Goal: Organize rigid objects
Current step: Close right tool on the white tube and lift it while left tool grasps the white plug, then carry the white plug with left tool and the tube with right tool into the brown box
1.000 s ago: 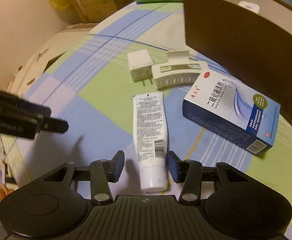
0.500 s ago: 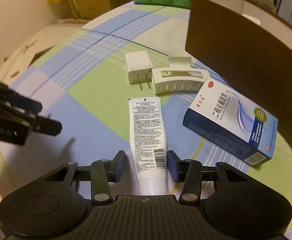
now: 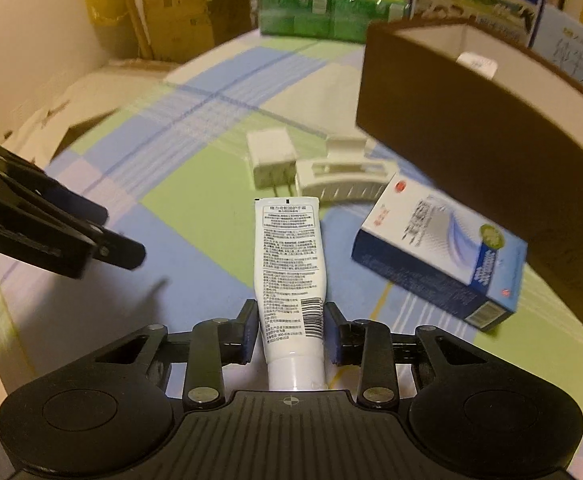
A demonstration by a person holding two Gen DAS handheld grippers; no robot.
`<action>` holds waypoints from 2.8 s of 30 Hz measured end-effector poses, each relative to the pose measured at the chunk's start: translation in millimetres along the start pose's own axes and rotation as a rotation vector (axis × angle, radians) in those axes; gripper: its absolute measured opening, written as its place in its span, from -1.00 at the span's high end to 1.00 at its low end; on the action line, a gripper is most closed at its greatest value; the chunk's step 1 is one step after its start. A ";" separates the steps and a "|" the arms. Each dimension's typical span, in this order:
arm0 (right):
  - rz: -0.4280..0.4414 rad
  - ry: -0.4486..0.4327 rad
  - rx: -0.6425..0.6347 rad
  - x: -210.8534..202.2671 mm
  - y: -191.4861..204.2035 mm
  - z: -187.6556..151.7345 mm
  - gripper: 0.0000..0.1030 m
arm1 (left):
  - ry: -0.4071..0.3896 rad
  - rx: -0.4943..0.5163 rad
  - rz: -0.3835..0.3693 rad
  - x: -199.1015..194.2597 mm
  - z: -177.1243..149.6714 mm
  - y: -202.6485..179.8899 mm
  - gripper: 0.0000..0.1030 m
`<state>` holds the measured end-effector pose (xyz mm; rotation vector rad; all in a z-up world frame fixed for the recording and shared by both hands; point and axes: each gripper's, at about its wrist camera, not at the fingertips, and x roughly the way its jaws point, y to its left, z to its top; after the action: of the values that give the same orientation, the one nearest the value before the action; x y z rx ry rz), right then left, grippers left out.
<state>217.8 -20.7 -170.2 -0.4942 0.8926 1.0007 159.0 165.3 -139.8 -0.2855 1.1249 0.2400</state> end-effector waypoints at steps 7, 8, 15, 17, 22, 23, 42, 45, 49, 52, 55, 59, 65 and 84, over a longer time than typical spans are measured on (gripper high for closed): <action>-0.037 -0.090 0.100 -38.1 -12.7 5.3 0.40 | -0.048 0.118 -0.019 2.5 21.7 -7.0 -0.04; -0.051 -0.102 0.125 -43.7 -16.5 5.3 0.40 | -0.056 0.134 -0.022 3.8 26.4 -6.7 -0.04; -0.165 -0.159 0.314 -82.5 -48.5 -2.1 0.40 | -0.065 0.185 -0.028 17.7 63.2 -3.4 -0.04; -0.192 -0.163 0.362 -89.4 -57.8 -5.4 0.40 | -0.063 0.170 -0.046 23.4 73.9 -3.4 -0.04; -0.263 -0.173 0.463 -104.0 -75.7 -14.8 0.40 | -0.066 0.149 -0.052 39.7 98.4 -9.9 -0.04; -0.279 -0.177 0.480 -107.4 -79.1 -16.2 0.40 | -0.065 0.147 -0.049 43.6 103.3 -11.7 -0.04; -0.369 -0.174 0.642 -123.2 -114.6 -27.7 0.40 | -0.017 0.182 -0.011 87.3 121.6 -22.9 -0.05; -0.371 -0.165 0.655 -122.3 -118.0 -29.4 0.40 | -0.016 0.197 -0.016 82.4 112.1 -16.0 -0.05; -0.373 -0.154 0.667 -120.2 -120.8 -31.1 0.40 | -0.009 0.207 -0.019 79.1 102.3 -5.9 -0.04; -0.372 -0.151 0.669 -118.7 -122.2 -31.0 0.40 | -0.011 0.220 -0.033 79.0 101.3 -2.1 -0.04; -0.368 -0.149 0.666 -117.6 -122.8 -29.6 0.40 | -0.023 0.248 -0.036 79.6 102.8 -4.5 0.04; -0.370 -0.147 0.670 -117.2 -122.5 -29.6 0.40 | -0.009 0.281 -0.055 85.3 102.9 -9.7 0.30; -0.378 -0.148 0.684 -119.6 -121.1 -33.2 0.40 | -0.022 0.293 -0.036 86.9 98.5 -14.5 0.30; -0.344 -0.190 0.646 -129.0 -115.5 -25.0 0.40 | -0.124 0.303 -0.070 17.6 93.2 -33.9 0.30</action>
<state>277.5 -159.1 -81.5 0.0033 0.8664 0.3976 256.6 166.3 -114.9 -0.0400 1.0106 0.0228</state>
